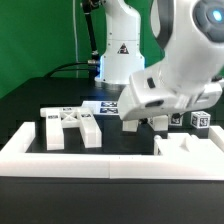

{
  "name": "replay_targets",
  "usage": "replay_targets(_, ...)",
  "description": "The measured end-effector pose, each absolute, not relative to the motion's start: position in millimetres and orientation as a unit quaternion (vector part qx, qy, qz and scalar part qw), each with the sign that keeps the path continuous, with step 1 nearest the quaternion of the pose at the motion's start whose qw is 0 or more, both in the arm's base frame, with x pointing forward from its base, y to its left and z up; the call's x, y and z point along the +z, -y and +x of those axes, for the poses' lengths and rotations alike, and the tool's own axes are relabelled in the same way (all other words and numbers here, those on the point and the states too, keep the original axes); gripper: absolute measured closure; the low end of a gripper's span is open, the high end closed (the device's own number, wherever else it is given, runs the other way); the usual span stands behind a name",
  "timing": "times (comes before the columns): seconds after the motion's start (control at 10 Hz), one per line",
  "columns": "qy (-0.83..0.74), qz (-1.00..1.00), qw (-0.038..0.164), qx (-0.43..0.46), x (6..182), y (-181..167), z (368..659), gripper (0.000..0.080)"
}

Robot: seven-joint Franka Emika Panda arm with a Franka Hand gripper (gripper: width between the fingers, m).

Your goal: Assemble chair

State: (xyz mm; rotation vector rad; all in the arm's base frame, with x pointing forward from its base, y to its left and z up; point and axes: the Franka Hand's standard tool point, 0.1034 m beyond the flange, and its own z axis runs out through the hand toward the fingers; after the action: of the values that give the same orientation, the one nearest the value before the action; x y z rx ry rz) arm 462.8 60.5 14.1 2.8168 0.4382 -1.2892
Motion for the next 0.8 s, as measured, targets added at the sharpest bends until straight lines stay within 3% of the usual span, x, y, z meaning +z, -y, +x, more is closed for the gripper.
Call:
replay_targets(0.2, -0.143, 0.879, 0.006, -0.455, 10.1, -61, 458, 0.0151)
replay_targets(0.5, -0.147, 0.881, 0.003, -0.45, 2.8, -60, 459, 0.0151)
replay_targets(0.7, -0.148, 0.882, 0.003, -0.448, 1.3, -61, 459, 0.0409)
replay_targets(0.8, -0.148, 0.882, 0.003, -0.448, 1.4, -61, 459, 0.0409)
